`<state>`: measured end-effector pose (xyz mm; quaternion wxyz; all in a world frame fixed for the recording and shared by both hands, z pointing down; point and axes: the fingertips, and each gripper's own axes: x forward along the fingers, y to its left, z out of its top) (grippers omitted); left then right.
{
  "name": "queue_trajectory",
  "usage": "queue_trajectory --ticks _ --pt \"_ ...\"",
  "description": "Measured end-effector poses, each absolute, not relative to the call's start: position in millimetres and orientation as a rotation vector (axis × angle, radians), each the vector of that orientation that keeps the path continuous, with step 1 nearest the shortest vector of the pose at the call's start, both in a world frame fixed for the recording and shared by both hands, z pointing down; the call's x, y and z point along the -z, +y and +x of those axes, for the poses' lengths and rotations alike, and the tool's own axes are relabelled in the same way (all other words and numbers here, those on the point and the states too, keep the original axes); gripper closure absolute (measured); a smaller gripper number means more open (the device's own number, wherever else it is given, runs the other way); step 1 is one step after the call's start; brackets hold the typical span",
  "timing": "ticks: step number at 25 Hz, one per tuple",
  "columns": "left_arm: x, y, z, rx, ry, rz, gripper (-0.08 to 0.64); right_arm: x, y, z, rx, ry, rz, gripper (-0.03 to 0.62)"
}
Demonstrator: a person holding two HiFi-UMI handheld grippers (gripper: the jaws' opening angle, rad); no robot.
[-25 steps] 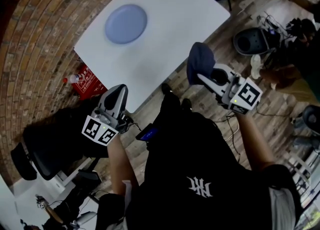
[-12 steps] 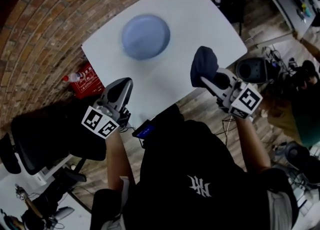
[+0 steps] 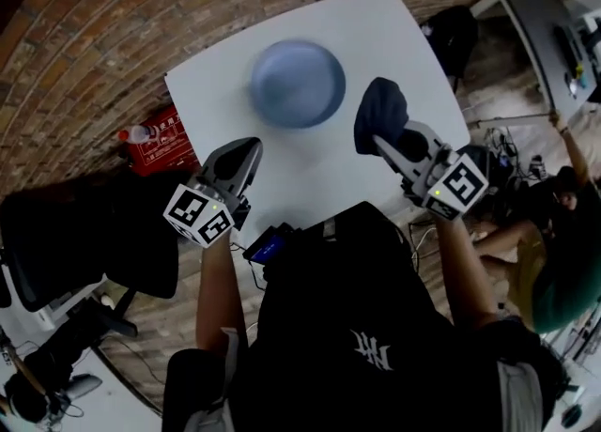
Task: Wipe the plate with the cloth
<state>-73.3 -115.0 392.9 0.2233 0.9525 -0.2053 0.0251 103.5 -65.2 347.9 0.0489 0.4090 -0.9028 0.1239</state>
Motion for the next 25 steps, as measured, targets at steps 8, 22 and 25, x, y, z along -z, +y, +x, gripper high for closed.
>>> queue_trajectory --ticks 8,22,25 --pt "-451 -150 -80 -0.228 -0.733 2.429 0.557 -372 -120 87 -0.308 -2.754 0.987 0.518" --pt "-539 -196 -66 -0.381 -0.973 2.123 0.521 -436 -188 70 -0.361 -2.772 0.541 0.518" --pt "-560 -196 -66 -0.399 -0.962 2.039 0.496 -438 -196 58 -0.319 -2.783 0.496 0.518"
